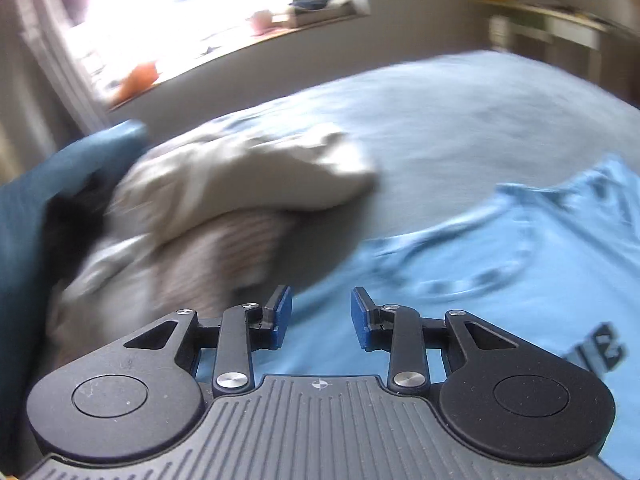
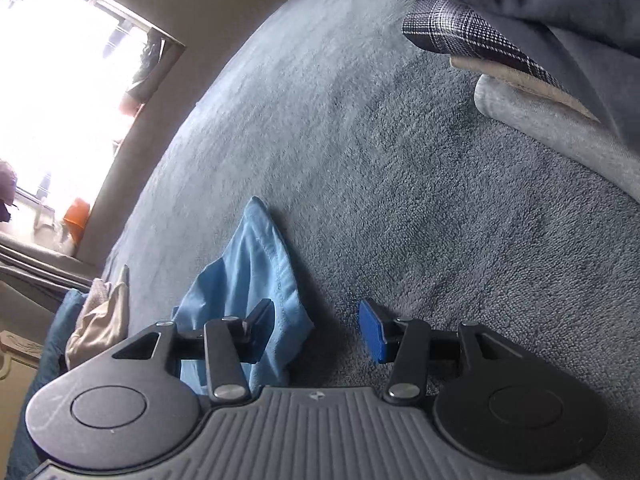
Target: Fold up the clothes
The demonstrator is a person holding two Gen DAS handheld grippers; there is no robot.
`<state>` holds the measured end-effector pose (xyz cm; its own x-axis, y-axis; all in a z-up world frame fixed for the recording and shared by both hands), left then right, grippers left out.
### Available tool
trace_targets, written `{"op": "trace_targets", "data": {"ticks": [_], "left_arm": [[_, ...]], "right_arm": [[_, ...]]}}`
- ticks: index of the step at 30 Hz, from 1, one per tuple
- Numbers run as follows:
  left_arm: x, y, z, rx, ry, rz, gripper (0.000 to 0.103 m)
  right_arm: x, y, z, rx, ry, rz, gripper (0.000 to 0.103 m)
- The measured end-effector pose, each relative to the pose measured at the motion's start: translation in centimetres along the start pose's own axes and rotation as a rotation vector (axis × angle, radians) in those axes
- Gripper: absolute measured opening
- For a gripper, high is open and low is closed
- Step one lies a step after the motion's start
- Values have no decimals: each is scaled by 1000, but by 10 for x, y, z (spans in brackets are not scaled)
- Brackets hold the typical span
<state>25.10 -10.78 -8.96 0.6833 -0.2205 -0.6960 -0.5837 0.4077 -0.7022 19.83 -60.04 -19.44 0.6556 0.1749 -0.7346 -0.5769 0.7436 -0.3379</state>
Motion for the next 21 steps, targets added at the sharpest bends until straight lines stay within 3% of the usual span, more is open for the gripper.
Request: {"op": "trace_targets", "data": {"ticks": [4,7,11,15,17,21], "left_arm": [[22,-15,-95,-26,203,-65,32],[34,-2,-146,-71,306,-73,32],[41,19,-176,-159,366,-71,32],[45,31,-182,-275,397,-65,32],[49,37,-188,-282,402,-60,32],[55,42,-207,-218,402,-55,32]], "right_arm": [[1,2,2,-17,-43,63,50],[12,2,16,-68,-30,109,47],[22,1,75,-172,-100,115,47],[28,27,138,-381,-150,159,47],[27,38,156,-471,-152,165,47],[4,25,146,-436,-183,92,48]]}}
Point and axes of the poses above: each gripper's, at about its wrist camera, not at the fingertips, and x roughly the way its jaws point, z to its left, y to its underside, the point moved 8 cm from there along x, roughly the way its jaws point, and after that the axes turned 7 degrees about y, right-handed, at the moved point
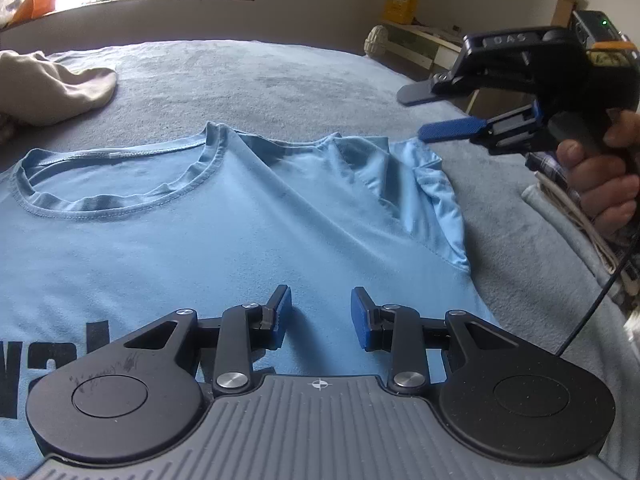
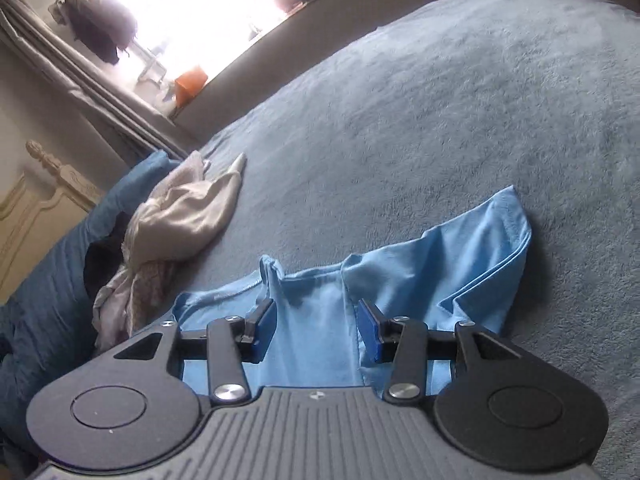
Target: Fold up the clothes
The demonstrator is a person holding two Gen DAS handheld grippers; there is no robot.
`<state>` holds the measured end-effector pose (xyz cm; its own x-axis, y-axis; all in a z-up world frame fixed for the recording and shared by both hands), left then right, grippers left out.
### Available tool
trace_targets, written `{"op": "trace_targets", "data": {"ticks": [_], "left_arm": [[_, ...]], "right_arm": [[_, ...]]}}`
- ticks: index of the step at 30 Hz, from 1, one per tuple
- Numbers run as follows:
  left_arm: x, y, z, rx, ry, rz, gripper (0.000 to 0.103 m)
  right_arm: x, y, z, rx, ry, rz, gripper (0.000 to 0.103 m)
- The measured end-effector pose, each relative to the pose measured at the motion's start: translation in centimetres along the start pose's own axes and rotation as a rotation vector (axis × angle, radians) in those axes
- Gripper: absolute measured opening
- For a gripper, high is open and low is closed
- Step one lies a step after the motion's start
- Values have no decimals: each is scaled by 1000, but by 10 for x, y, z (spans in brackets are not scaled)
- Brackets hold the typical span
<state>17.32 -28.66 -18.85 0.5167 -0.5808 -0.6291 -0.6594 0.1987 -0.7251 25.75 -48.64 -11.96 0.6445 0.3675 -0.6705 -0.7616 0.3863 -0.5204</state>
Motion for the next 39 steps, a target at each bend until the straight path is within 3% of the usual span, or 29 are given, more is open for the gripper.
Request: {"op": "trace_targets", "data": {"ticks": [4,9,14,18,24,28,38,39], "left_arm": [[4,4,0,12,-14,1,32],[4,4,1,9,-18,11,32],[4,7,0,3,-28,4,33],[2,9,0,-4,-28,-2,33],[2,8,4,-17,-19,1,33],[3,8,4,-17,-21,5,33],[4,8,4,-23,-24,1,33],[5,8,4,-24,-24,1,33]], "right_arm": [[-23,0,-46,107,94,-66,48],[0,22,-77,192,163,12,44],[14,28,-29,109,14,35,43],[13,23,-15,124,-68,40,43],[-13,12,-53,229,-2,-69,43],[-3,23,-71,263,68,-44,44],[23,33,-69,250,81,-4,42],[23,34,-67,245,73,-4,36]]}}
Point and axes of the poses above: each gripper's, at about its wrist camera, not at the fingertips, and x roughly the way its jaws point, z to its left, y to its underside, the point moved 8 cm from there along x, roughly the way its jaws point, and after that the axes turned 7 degrees about y, right-handed, at the moved point
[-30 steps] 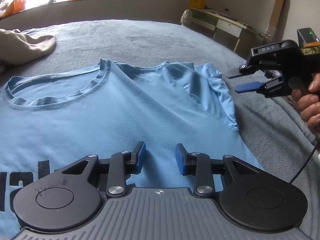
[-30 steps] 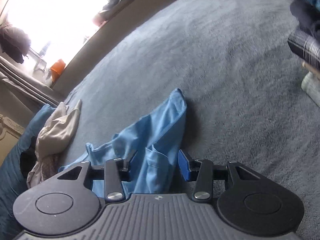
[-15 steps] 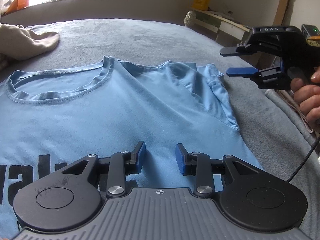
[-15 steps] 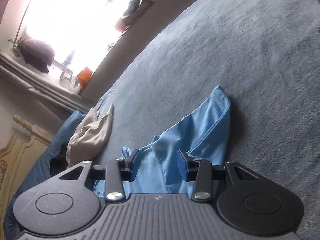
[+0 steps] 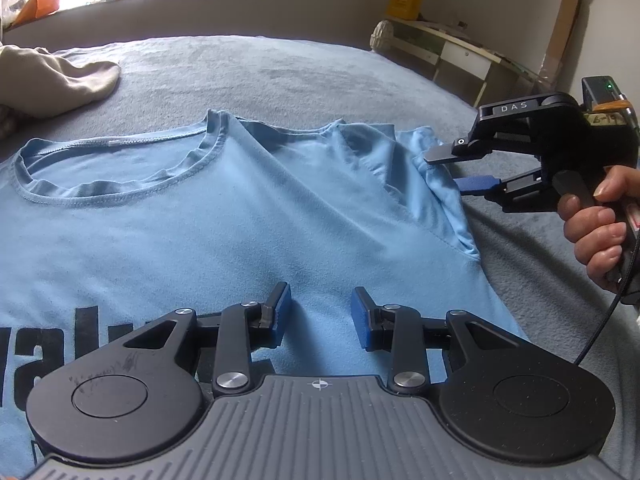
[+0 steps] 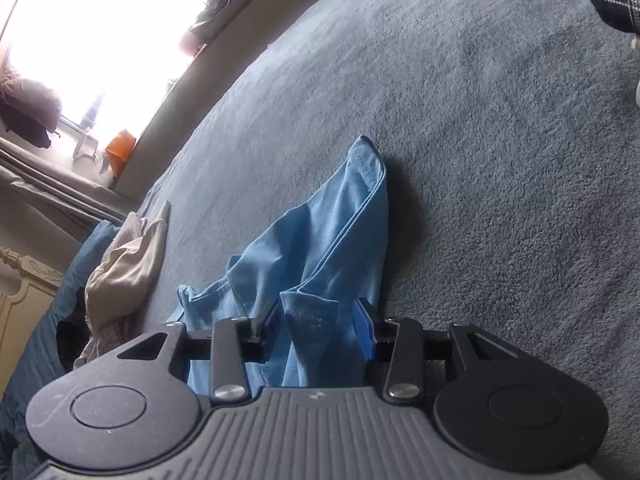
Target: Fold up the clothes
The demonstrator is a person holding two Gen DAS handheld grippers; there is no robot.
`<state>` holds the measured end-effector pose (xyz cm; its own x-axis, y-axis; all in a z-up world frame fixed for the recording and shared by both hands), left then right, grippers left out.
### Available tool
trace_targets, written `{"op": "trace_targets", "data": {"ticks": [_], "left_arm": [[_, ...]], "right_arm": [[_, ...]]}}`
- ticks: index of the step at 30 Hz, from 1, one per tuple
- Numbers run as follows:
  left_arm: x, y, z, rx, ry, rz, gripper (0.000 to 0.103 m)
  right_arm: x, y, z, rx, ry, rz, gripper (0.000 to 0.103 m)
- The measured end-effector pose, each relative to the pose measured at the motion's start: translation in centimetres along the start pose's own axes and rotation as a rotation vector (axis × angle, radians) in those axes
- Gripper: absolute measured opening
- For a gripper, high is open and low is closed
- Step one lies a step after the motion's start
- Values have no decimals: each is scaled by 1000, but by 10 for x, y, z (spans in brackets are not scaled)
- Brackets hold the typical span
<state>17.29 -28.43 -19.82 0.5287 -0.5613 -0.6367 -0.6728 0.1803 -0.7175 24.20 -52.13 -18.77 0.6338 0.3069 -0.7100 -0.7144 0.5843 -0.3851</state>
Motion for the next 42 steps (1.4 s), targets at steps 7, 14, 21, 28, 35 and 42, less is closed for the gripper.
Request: {"op": "trace_targets", "data": {"ticks": [7,14,21,28,35,42], "left_arm": [[0,0,1,-7,5,-2,33],[1,0,1,-14,10,-1,33],[1,-2,2,-19,11,0,34],[2,-2,3,-18,7,2,34],[1,-2,2,-15,5,1,34],[0,0,4,-16,14,-2,34]], "right_arm": [[-30,-1,-3,-1,8,-91,6],[-73,12,-46,124,115,-218,5],[-77,29,-79,247,190,-247,4],[-74,25,-85,183,276,-257,7],[-72,-16,-36,-101,305,-298,32],[1,-82,-12,-233,197,-219,46]]}}
Point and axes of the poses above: each gripper's, at about its wrist camera, not at the fingertips, and x roughly the way its jaws point, z to its left, y to its underside, the point moved 8 cm from there along x, roughly the way its jaws point, and after that the axes turned 7 degrees about y, right-handed, at the moved point
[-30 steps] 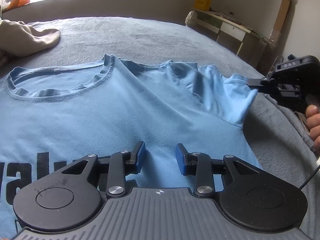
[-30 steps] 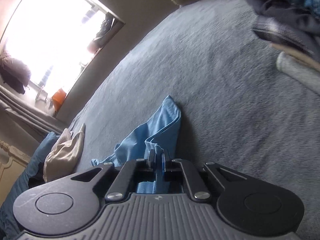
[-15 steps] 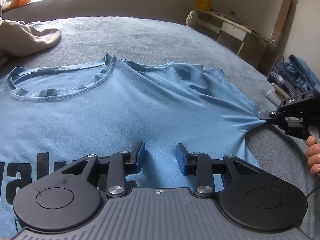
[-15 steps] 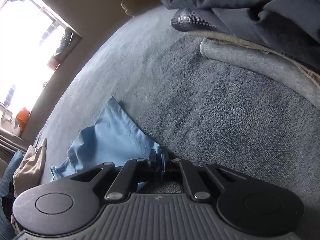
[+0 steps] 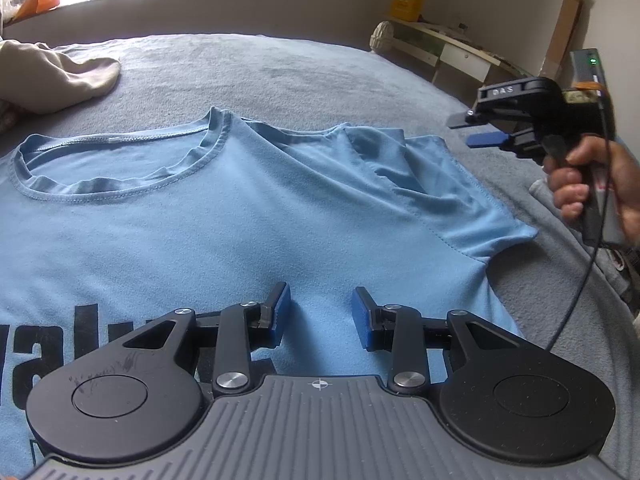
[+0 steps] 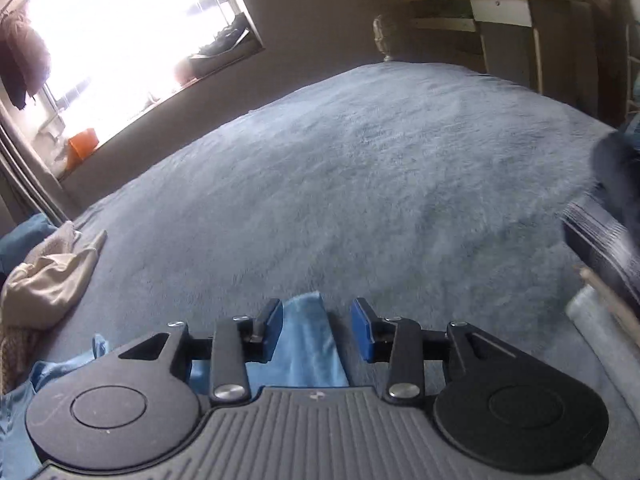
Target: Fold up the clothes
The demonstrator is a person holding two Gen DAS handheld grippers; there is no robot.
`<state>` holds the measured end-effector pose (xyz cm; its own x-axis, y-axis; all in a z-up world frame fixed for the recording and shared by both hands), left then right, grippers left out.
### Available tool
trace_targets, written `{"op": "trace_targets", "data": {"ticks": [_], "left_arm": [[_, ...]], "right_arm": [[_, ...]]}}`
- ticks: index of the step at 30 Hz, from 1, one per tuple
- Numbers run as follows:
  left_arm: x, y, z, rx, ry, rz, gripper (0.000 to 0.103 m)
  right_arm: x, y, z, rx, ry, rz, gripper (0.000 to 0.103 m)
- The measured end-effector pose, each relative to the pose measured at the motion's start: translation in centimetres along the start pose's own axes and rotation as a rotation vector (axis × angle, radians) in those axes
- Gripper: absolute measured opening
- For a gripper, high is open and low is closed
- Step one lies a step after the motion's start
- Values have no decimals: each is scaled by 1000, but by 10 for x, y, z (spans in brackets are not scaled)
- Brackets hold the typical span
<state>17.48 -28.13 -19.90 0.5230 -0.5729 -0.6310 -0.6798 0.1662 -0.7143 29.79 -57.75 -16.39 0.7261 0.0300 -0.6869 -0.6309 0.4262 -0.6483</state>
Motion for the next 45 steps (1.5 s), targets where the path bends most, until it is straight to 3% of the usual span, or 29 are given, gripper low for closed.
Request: {"op": "trace_targets", "data": {"ticks": [3,8,9,10,11,15,18,24,29,32,34,38,39,41,42,45], "left_arm": [[0,0,1,-5,5,1,34],[0,-1,1,-7,15,2,34],[1,0,1,-6,17,1,34],[1,0,1,-6,18,0,34],[1,0,1,-8,19,-1,34],[0,0,1,-18,21,-3,34],[-1,0,1,-24,24,-2,34],[-1,0,1,-14,25,-1,34],[-2,0,3,-16,35,0,34],[-1,-1,4,-27,43,1,34],[-1,-1,5,-32,44,0,34],[0,-1,5,-25,40,-4,34],[0,0,4,-21,39,-6,34],[0,1,3,-13,35,-11,34],[-1,1,3,-11,32,-14,34],[-2,2,4,-11,28,-21,34]], "right_arm": [[32,3,-3,-11,3,99,46],[34,4,-3,-4,-41,89,44],[34,5,-3,-15,-37,88,37],[34,6,-3,-29,-28,86,14],[33,7,-2,-50,-21,82,5],[8,-8,0,-70,2,-84,3],[13,-12,-13,-42,69,-102,3],[35,-5,-25,6,144,-45,8],[-4,-7,-28,105,128,-104,25],[-40,12,-24,80,148,-57,32],[-62,32,-25,90,161,-3,44],[-79,72,-36,169,145,115,47],[-76,79,-36,172,133,138,46],[-68,90,-35,154,118,168,31],[-68,92,-35,140,125,159,3],[-86,89,-37,150,151,76,3]]}}
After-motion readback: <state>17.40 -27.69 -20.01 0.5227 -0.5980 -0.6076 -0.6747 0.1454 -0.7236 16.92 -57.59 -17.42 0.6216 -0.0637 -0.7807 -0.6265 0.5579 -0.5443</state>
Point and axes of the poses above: each gripper's, at about its wrist camera, not at the fingertips, and x roughly the way its jaws point, z to its left, y to its underside, the point moved 8 cm from there along x, roughly the way its jaws point, and after that the axes turned 7 degrees about y, right-handed, at the moved point
